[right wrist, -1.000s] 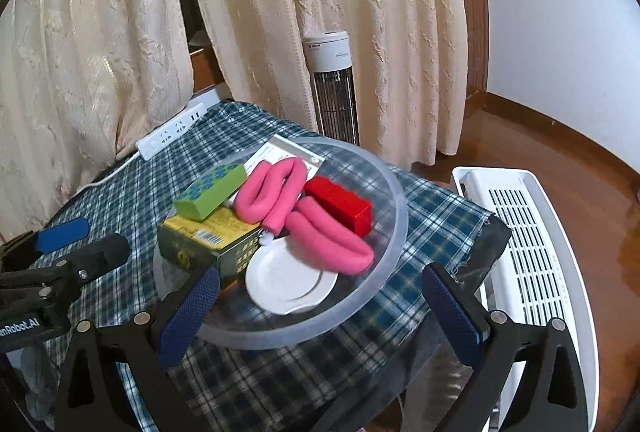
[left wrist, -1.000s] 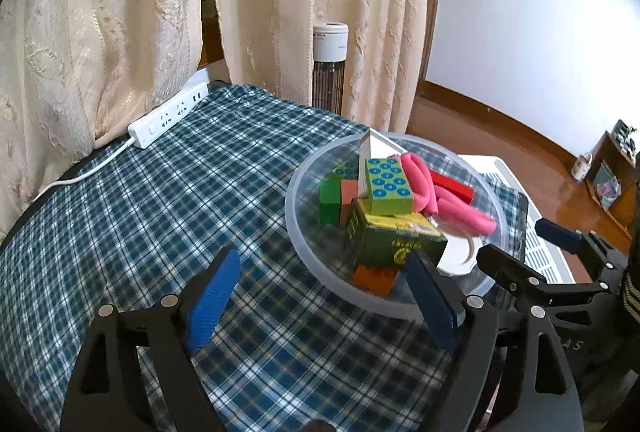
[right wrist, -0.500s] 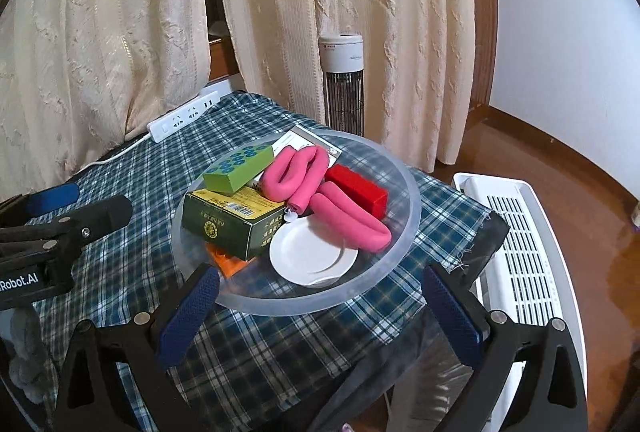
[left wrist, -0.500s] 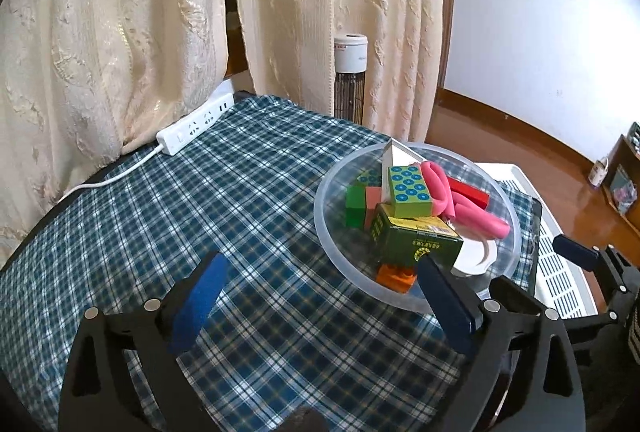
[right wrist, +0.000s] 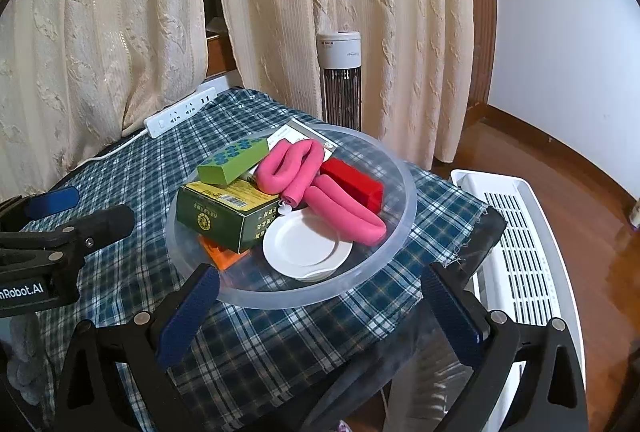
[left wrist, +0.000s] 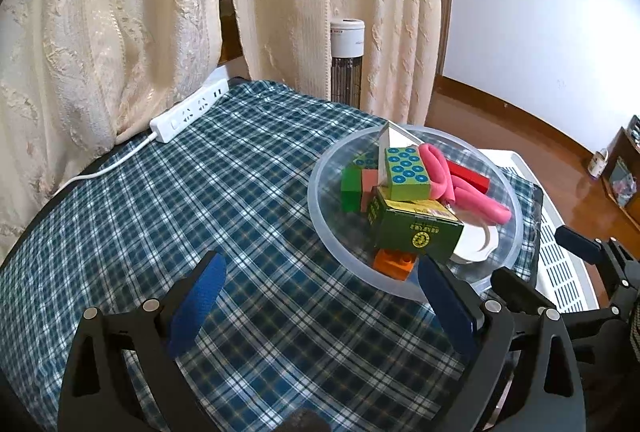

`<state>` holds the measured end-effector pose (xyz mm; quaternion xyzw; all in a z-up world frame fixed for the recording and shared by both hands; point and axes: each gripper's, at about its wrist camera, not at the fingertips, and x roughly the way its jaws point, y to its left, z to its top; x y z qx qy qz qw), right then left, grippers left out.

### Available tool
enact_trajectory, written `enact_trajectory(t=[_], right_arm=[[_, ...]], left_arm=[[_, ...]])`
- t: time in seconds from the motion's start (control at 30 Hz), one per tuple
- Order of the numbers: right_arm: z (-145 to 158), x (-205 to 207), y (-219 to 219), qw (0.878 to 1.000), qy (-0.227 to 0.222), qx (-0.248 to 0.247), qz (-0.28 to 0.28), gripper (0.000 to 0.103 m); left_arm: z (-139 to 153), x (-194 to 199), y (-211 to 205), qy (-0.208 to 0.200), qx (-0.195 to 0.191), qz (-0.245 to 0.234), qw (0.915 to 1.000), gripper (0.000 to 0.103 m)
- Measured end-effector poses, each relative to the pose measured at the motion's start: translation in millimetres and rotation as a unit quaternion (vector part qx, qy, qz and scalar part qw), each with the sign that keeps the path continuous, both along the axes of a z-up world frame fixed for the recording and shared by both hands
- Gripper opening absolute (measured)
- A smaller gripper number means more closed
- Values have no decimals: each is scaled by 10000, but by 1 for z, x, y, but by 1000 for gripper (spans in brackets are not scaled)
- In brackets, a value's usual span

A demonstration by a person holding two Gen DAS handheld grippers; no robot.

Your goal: Organize objects

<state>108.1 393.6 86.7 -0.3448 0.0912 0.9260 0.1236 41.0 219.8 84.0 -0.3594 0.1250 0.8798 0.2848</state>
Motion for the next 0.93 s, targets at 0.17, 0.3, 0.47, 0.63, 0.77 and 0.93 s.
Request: enact_trajectory(t=[0.17, 0.3, 0.47, 0.63, 0.77, 0.93], right_arm=[[-3, 0, 0, 10000, -27, -12, -10, 103], [-3, 0, 0, 10000, -24, -11, -7, 103], [-4, -1, 0, 10000, -33, -12, 10, 103], [-4, -1, -1, 10000, -36, -15, 12, 103], [-7, -1, -2, 10000, -50, -33, 28, 103], [-9, -3, -3, 9999, -76, -61, 65, 103]], left_arm=[[-2, 1, 2, -145, 45, -132, 9998, 98], [-2, 1, 3, -155, 29, -139, 9998, 98], [-3, 2, 4, -181, 39, -174, 9997, 98], [-4, 2, 4, -201, 34, -190, 9996, 98], [-5, 1, 3, -198, 29, -188, 9996, 98], [-6, 1, 2, -161, -27, -172, 9997, 98]])
